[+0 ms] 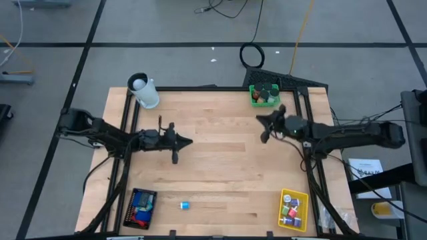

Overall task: Pick & Place Office items
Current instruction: Put the blue charger adapter into the yellow bin

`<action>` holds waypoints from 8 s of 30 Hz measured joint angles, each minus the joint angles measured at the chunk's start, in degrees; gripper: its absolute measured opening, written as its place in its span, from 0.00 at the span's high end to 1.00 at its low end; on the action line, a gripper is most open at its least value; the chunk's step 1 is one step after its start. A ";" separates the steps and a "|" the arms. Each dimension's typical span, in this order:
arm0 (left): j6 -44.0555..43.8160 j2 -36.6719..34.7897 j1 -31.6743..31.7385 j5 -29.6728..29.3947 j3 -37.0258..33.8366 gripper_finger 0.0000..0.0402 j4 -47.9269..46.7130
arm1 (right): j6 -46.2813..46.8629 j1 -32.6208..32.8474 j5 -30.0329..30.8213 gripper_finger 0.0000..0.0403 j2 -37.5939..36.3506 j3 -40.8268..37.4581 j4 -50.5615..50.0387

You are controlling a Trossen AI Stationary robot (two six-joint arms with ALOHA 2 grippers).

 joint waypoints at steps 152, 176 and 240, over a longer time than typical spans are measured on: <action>31.27 39.98 -15.85 -39.53 32.89 0.63 -0.70 | 20.70 8.30 -22.34 0.22 56.61 9.57 49.68; 30.83 39.98 -15.83 -38.30 32.89 0.63 -1.07 | 21.23 8.35 -23.03 0.55 66.76 17.81 52.73; 14.13 15.89 -9.40 -27.70 10.64 0.97 -4.94 | 74.94 56.96 -23.59 0.68 16.75 16.91 -33.12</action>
